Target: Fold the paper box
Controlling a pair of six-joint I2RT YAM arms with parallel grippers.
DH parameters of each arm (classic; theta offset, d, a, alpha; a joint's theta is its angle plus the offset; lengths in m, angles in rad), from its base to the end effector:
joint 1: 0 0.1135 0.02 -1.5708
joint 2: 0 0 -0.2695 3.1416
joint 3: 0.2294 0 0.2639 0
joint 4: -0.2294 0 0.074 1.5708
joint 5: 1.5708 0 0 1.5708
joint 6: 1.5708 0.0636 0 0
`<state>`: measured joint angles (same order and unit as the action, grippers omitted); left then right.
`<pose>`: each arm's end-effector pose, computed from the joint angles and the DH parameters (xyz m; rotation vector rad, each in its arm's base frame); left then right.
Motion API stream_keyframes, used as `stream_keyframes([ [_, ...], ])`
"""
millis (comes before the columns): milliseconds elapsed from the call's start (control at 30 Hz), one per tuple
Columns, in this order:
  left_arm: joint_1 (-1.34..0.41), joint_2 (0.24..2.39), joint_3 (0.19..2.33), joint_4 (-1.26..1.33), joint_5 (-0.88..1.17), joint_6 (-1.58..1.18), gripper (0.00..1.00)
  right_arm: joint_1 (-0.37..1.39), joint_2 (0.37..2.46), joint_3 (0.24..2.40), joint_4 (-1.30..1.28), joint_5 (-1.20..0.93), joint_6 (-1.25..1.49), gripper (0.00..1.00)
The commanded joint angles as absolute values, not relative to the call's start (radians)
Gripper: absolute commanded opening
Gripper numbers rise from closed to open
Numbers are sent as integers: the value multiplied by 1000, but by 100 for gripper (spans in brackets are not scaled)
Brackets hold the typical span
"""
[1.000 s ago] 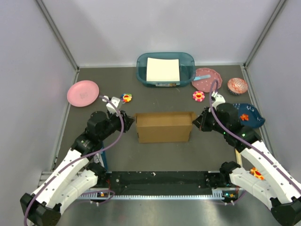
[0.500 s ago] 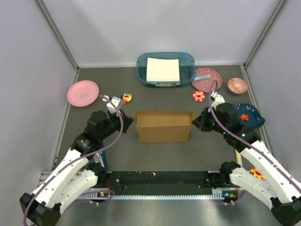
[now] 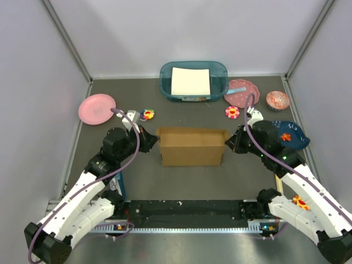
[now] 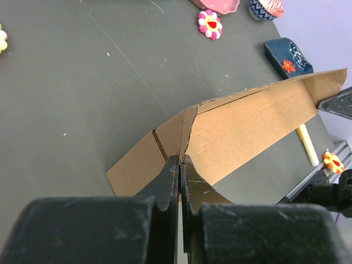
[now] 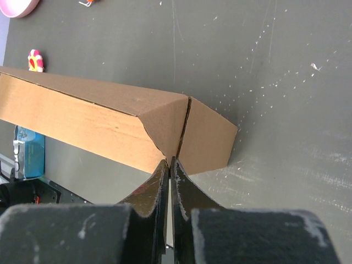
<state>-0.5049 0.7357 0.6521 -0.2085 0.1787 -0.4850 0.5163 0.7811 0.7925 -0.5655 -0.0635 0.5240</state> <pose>0.1802 -0.1125 0.2934 0.1487 1.9410 -0.8391 0.1735 0.1031 0.2938 -0.0304 2.2003 0.6699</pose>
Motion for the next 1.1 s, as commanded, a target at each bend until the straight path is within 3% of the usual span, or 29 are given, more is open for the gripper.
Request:
stream_keyframes([
  [0, -505, 738, 646, -124, 212, -584, 0, 537, 795, 781, -603, -60, 517, 0],
  [500, -558, 690, 488, -11, 39, -566, 0, 551, 793, 773, -600, -48, 522, 0],
  [800, -744, 704, 525, -44, -262, -437, 0, 557, 790, 772, -597, -43, 526, 0],
  [1067, -779, 723, 581, -104, -373, -342, 0, 557, 785, 769, -597, -38, 520, 0],
])
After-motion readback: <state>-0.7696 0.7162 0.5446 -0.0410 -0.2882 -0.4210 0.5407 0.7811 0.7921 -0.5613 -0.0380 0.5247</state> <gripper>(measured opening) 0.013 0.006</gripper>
